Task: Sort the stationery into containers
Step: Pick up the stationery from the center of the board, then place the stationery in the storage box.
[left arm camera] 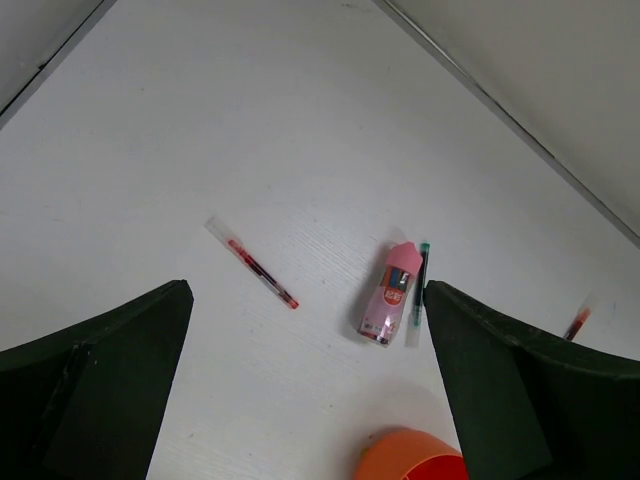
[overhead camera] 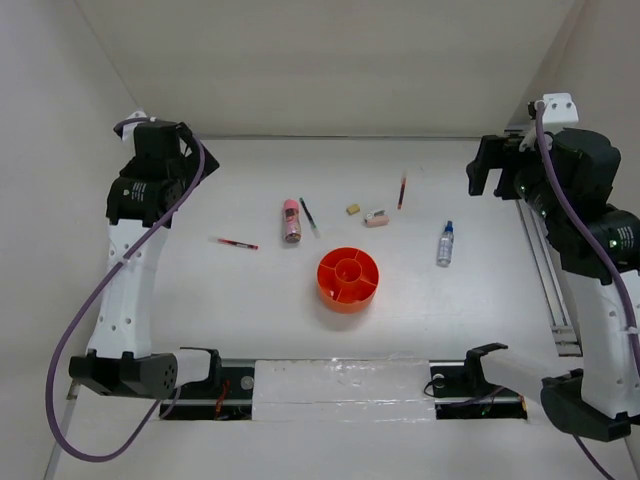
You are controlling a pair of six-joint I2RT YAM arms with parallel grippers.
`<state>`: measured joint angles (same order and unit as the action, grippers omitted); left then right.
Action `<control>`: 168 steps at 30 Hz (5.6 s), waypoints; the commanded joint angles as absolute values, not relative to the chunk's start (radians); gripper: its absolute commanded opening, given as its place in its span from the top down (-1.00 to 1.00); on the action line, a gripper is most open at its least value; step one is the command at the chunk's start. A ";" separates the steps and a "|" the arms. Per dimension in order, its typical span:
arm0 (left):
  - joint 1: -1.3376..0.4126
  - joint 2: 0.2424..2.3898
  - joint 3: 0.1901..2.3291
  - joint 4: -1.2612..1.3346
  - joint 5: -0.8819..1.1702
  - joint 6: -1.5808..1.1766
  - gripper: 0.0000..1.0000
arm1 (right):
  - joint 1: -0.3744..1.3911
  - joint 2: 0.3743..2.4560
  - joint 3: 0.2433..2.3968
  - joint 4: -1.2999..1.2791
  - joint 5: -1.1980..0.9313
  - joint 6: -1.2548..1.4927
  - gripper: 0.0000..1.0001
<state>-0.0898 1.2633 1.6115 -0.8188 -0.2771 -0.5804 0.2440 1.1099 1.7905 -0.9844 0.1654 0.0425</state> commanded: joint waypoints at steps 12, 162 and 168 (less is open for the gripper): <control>-0.294 1.318 1.592 -0.753 -0.331 -0.479 -1.00 | 0.229 1.173 1.773 -0.986 0.204 0.049 -1.00; -0.173 1.406 1.419 -0.527 0.296 -0.580 -1.00 | 0.581 1.186 1.019 0.296 -0.376 0.109 1.00; -0.161 1.428 1.424 -0.518 0.307 -0.580 -1.00 | 0.603 1.195 0.970 0.276 -0.387 0.097 1.00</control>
